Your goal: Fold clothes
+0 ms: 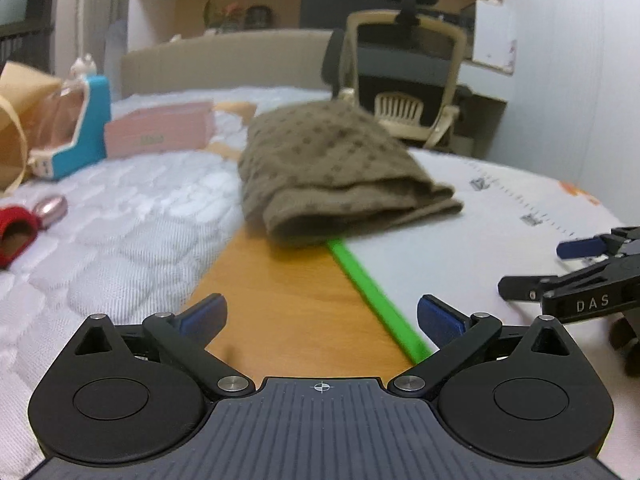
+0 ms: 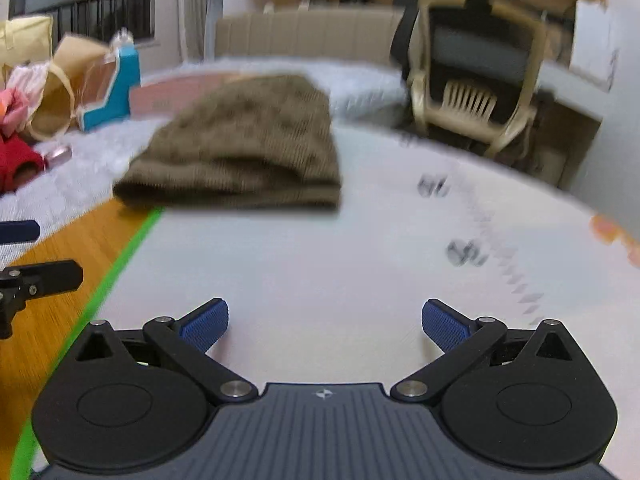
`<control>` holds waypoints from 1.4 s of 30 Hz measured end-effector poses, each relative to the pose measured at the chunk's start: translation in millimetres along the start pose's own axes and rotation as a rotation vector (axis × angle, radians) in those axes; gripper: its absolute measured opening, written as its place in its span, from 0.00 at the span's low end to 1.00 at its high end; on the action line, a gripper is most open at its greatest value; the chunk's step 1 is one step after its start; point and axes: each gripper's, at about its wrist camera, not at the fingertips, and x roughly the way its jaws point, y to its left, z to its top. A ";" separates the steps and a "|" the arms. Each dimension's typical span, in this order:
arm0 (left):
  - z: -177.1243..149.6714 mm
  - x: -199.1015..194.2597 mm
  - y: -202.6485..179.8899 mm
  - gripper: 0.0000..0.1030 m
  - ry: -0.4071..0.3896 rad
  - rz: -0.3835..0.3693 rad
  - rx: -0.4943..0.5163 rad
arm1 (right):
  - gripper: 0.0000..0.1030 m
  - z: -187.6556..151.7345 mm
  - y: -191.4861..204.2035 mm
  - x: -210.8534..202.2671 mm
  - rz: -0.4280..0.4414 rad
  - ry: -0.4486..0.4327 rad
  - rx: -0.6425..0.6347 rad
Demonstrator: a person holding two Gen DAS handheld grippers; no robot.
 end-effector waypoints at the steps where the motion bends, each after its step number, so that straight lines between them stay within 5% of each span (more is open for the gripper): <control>1: -0.8 2.0 -0.4 1.00 0.014 -0.003 0.002 | 1.00 -0.4 -2.3 0.9 0.011 0.007 0.014; 10: -1.1 11.0 4.0 1.00 0.065 0.008 -0.020 | 1.00 -3.7 -1.7 0.5 0.010 0.003 0.014; 42: -0.8 9.2 6.3 1.00 0.048 -0.013 -0.020 | 1.00 -3.2 -3.0 0.7 0.012 0.003 0.016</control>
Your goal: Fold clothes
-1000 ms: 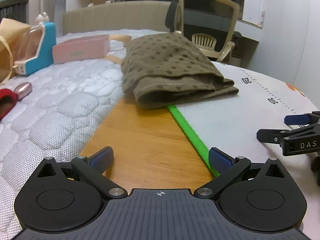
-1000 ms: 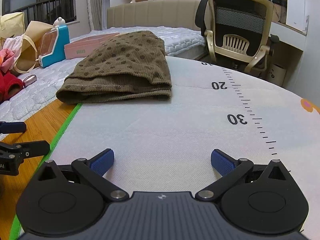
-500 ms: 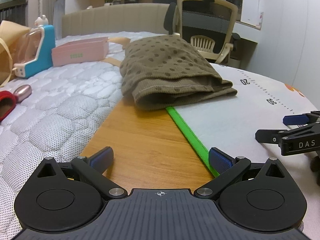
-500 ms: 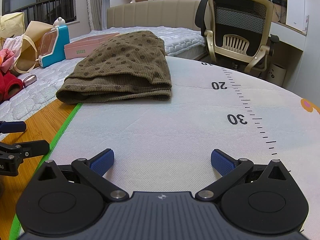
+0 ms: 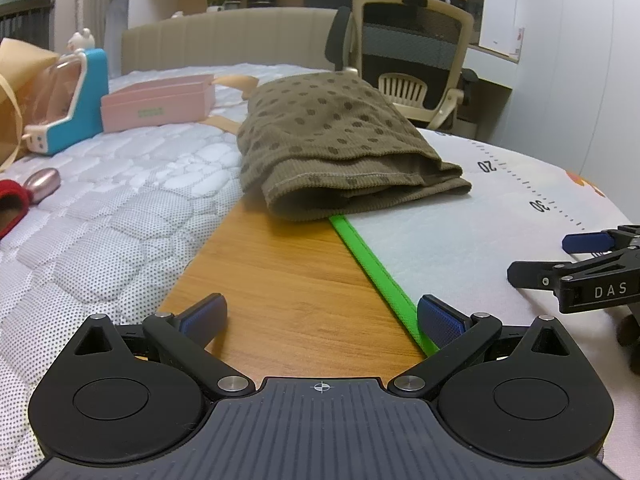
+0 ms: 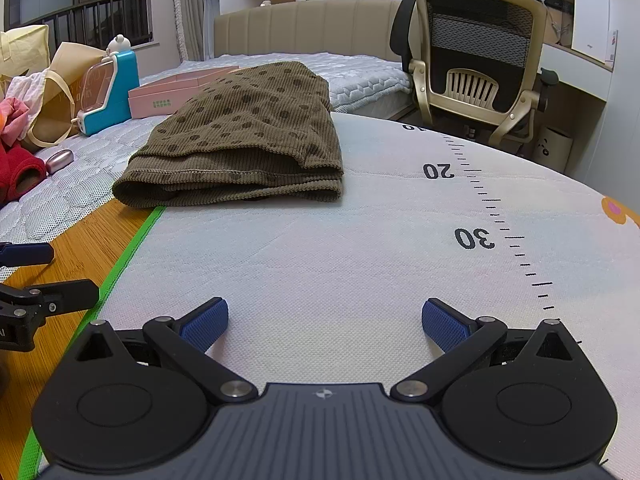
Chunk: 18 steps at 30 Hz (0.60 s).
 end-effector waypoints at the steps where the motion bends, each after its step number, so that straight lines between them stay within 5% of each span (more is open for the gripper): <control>1: 0.0 0.2 0.0 1.00 0.001 0.000 0.000 | 1.00 0.0 -0.1 0.0 0.000 0.000 0.000; 18: 0.4 1.7 0.6 1.00 0.013 0.008 0.001 | 1.00 0.0 -1.5 -0.2 0.003 -0.001 0.001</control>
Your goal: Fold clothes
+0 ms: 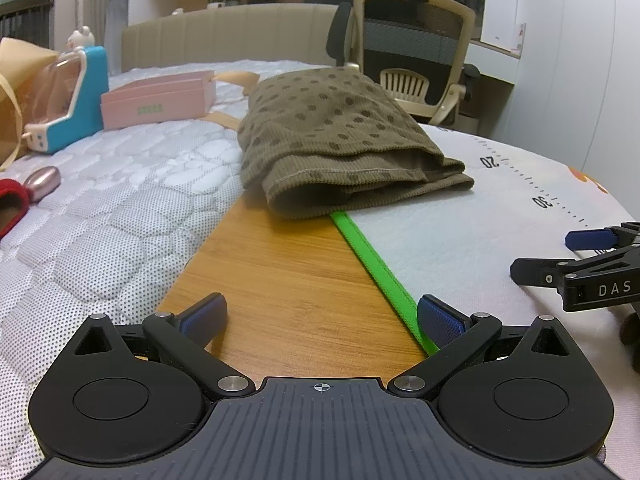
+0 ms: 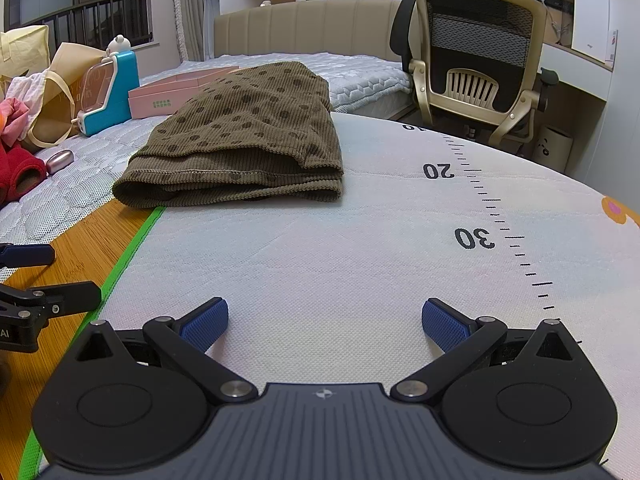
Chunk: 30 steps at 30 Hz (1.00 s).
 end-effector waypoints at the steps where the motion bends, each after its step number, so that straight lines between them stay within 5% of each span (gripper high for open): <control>1: -0.1 0.0 -0.1 1.00 0.000 0.000 0.000 | 1.00 0.0 -0.2 0.0 0.000 0.000 0.000; 30: 1.6 2.5 -1.6 1.00 0.018 0.019 0.015 | 1.00 -0.1 -0.4 -0.2 0.000 0.001 -0.003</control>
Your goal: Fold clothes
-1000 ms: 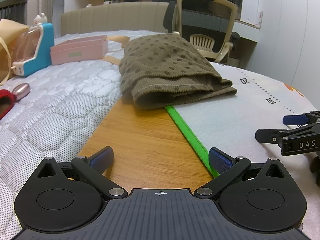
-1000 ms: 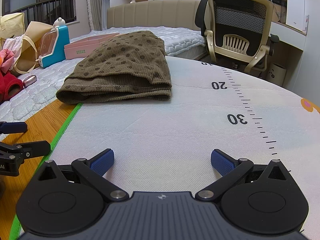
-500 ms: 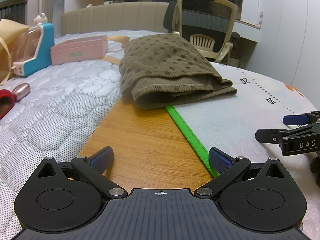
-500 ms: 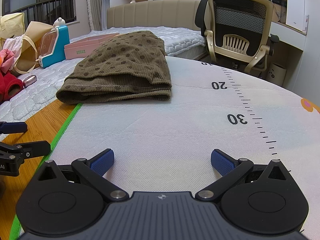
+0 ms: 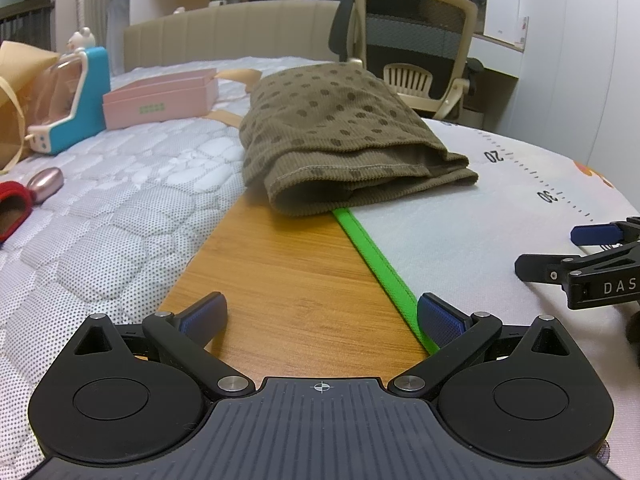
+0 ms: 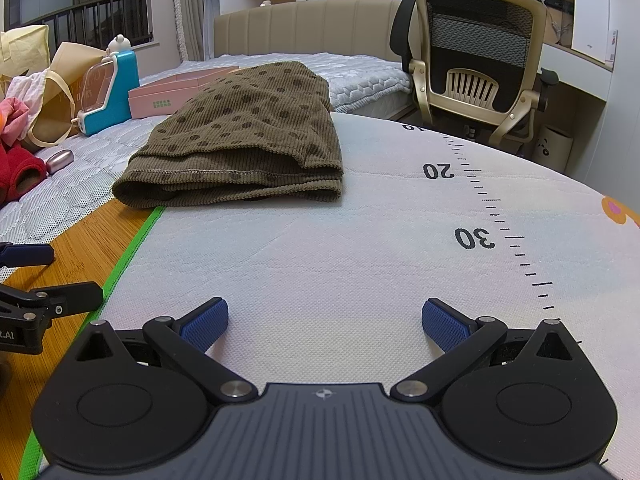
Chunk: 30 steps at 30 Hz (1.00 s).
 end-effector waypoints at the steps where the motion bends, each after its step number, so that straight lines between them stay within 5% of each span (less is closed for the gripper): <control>1: 0.4 0.2 -0.2 1.00 0.003 0.001 0.002 | 1.00 0.0 -0.3 0.0 0.000 0.000 0.000; 30: 0.4 0.6 0.8 1.00 0.004 -0.009 0.007 | 1.00 0.1 1.0 0.2 -0.001 0.000 -0.001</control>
